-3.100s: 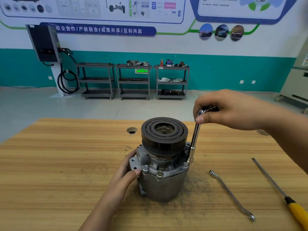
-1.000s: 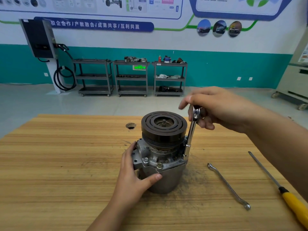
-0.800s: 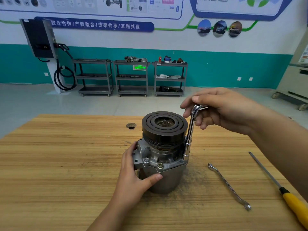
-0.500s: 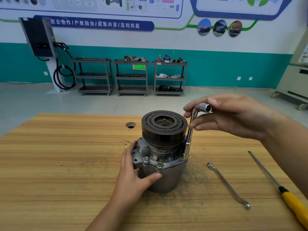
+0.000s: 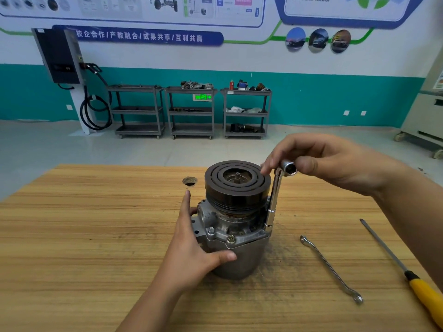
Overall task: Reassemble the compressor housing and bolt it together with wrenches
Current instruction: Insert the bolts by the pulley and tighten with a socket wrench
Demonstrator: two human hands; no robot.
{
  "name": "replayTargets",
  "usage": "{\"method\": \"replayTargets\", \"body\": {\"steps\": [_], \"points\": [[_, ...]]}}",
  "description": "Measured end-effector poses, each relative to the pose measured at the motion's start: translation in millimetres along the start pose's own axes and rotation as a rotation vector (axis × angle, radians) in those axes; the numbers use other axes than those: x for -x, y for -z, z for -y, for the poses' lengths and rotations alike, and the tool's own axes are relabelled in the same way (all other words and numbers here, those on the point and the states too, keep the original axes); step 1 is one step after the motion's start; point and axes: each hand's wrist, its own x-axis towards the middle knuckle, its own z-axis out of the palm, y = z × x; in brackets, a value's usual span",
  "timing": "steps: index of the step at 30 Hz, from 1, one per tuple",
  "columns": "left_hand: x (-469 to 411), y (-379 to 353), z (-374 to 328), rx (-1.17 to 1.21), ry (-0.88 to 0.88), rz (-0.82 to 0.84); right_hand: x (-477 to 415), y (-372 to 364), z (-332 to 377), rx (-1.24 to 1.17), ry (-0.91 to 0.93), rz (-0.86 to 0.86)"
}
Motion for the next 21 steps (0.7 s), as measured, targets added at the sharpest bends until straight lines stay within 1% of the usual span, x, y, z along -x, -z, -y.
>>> {"method": "replayTargets", "body": {"steps": [2,6,8,10,12,16,21], "points": [[0,-2,-3,-0.021,0.016,-0.001,0,1,2,0.037,-0.002,0.033],[0,-5,-1,-0.045,0.048,-0.027,-2,-1,7,0.075,-0.003,0.003],[1,-6,-1,-0.072,0.045,-0.03,-4,-3,10,0.188,-0.001,-0.024],[1,-7,-2,-0.112,0.039,-0.028,-7,-7,12,0.311,0.004,-0.077],[1,-8,-3,-0.126,0.034,-0.031,-10,-12,14,0.382,0.019,-0.125],[1,-9,-3,-0.135,0.029,-0.047,-10,-22,18,0.395,0.027,-0.22],[2,-11,-3,-0.162,0.011,-0.093,-8,-35,19,0.431,-0.01,-0.413]]}}
